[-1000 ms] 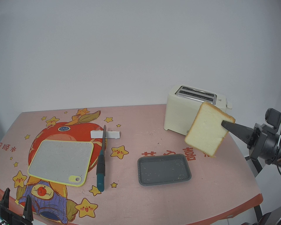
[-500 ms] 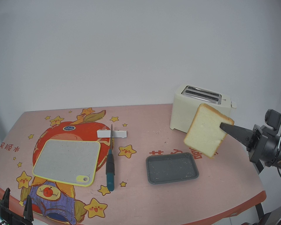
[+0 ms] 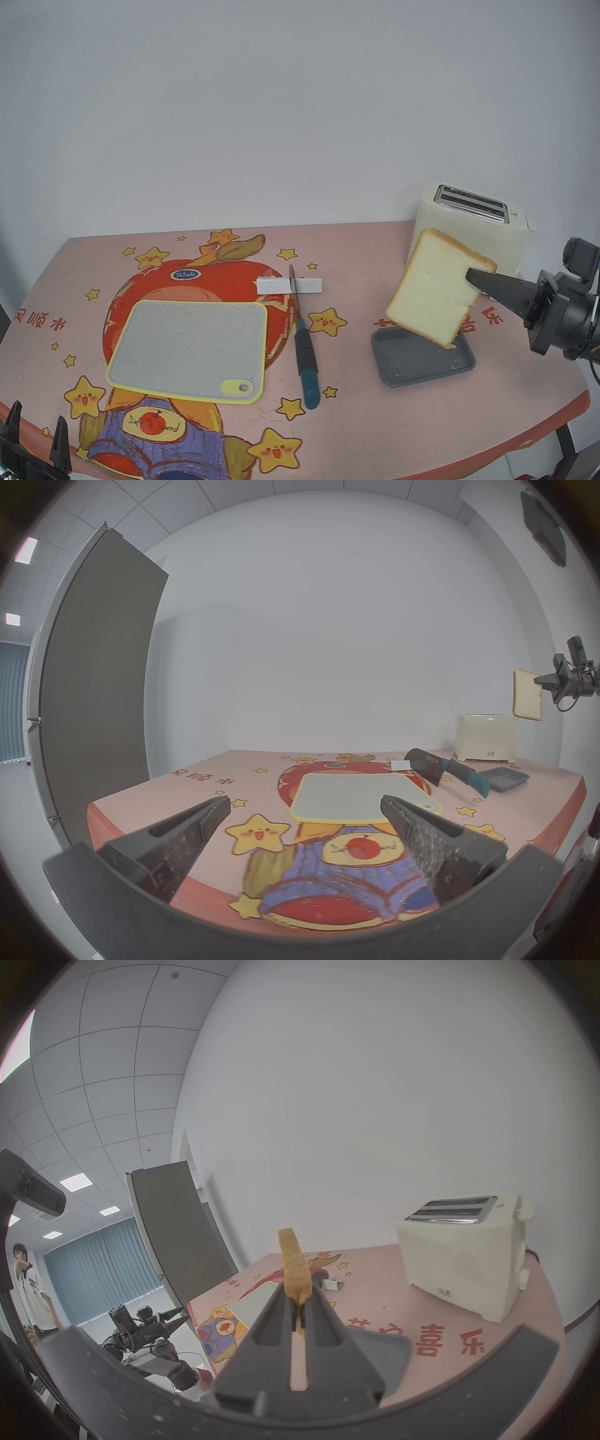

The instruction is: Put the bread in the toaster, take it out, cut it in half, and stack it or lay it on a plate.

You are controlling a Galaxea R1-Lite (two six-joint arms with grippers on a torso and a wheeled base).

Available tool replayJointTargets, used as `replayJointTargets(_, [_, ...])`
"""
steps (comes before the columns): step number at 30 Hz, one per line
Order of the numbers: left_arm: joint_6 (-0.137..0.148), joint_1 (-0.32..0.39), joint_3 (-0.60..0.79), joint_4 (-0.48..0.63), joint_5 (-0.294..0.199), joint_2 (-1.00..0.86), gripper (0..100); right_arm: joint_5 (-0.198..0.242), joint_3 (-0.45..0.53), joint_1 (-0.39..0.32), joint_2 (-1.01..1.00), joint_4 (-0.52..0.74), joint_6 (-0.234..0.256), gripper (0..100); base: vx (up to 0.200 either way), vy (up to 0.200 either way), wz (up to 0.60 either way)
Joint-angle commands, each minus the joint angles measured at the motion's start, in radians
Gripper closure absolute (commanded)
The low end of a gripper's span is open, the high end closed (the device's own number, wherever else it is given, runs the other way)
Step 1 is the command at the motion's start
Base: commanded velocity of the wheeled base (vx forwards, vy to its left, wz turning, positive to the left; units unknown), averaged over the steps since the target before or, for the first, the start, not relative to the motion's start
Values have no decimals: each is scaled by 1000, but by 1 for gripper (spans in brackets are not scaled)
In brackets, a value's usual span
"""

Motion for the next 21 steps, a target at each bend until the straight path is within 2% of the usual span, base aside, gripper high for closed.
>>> replayJointTargets(1, [0, 0, 18, -1, 0, -7, 0, 0, 1, 4, 5, 0, 0, 100, 0, 200, 0])
replayJointTargets(21, [0, 0, 18, -1, 0, -7, 0, 2, 18, 14, 8, 3, -1, 100, 0, 200, 0])
